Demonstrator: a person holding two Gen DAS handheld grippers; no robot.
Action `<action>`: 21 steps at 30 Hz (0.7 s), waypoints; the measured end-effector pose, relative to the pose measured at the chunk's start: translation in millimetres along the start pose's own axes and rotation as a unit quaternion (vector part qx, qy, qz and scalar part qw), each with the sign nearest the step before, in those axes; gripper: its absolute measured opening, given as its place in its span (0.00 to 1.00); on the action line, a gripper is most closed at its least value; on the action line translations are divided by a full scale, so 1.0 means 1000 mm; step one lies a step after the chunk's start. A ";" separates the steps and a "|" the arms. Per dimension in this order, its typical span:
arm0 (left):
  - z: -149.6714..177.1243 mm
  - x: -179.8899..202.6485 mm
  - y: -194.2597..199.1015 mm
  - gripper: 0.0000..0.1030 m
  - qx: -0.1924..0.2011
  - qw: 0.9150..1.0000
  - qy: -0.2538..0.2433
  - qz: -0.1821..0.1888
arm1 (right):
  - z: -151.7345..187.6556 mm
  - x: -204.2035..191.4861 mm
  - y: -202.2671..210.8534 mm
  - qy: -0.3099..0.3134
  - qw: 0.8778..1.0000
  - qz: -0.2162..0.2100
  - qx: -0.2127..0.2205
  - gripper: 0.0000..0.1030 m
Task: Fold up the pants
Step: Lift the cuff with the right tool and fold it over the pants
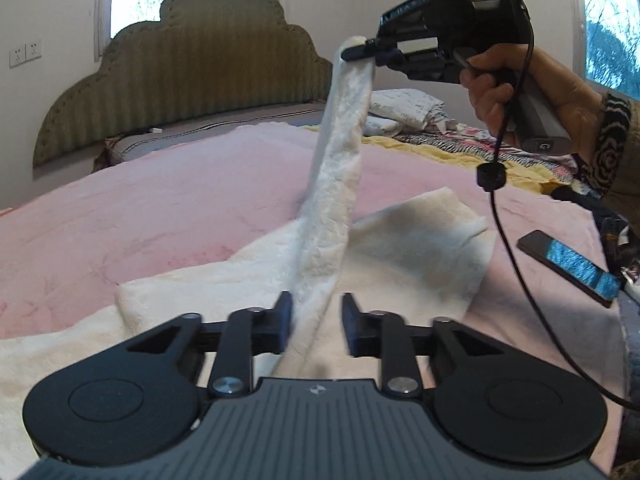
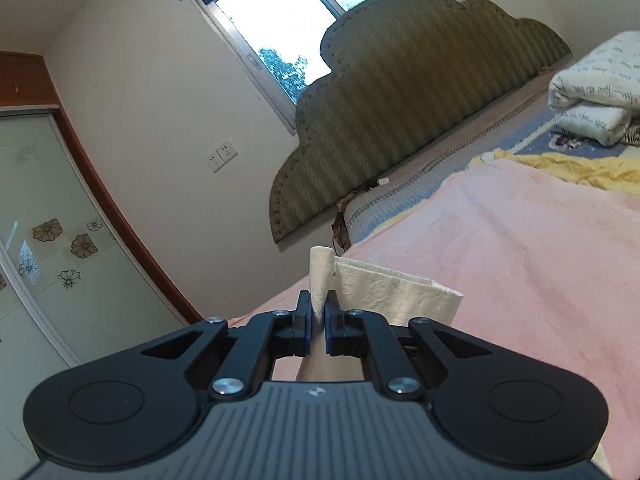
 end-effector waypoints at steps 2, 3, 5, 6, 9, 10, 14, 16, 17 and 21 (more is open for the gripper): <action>-0.006 -0.005 -0.004 0.12 0.010 1.000 0.000 -0.019 | 0.000 0.009 -0.013 -0.014 1.000 0.008 -0.021 0.06; -0.010 -0.011 -0.001 0.11 0.020 0.999 0.006 -0.027 | -0.001 0.011 -0.019 -0.018 0.999 0.013 -0.029 0.06; -0.020 -0.021 0.005 0.11 0.044 0.998 0.025 -0.041 | -0.006 0.011 -0.023 -0.017 0.999 0.016 -0.025 0.06; -0.026 -0.024 0.014 0.11 0.060 0.997 0.035 -0.043 | -0.009 0.005 -0.019 -0.011 1.000 0.004 -0.012 0.06; -0.029 -0.020 0.024 0.11 0.067 0.997 0.030 -0.021 | -0.016 -0.018 0.011 0.036 0.998 -0.041 0.040 0.06; -0.026 -0.016 0.023 0.11 0.057 0.998 0.025 -0.009 | -0.014 -0.019 0.020 0.046 0.997 -0.037 0.048 0.06; 0.003 0.009 0.006 0.11 0.002 0.999 0.000 0.043 | 0.016 0.032 0.048 0.005 0.999 0.033 0.028 0.06; 0.017 0.020 -0.003 0.11 -0.018 0.998 -0.013 0.058 | 0.041 0.077 0.058 -0.062 0.995 0.072 0.009 0.06; 0.020 0.024 -0.006 0.11 -0.024 0.998 -0.016 0.062 | 0.055 0.096 0.062 -0.092 0.992 0.087 0.002 0.06; 0.022 0.023 -0.007 0.11 -0.026 0.997 -0.020 0.064 | 0.088 0.132 0.076 -0.147 0.982 0.116 -0.003 0.06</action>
Point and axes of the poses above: each gripper's, at about its wrist camera, not at the fingertips, and y roughly against the way its jaws point, x to its right, z to its underside, the point moved 5 cm from there along -y, roughly the way its jaws point
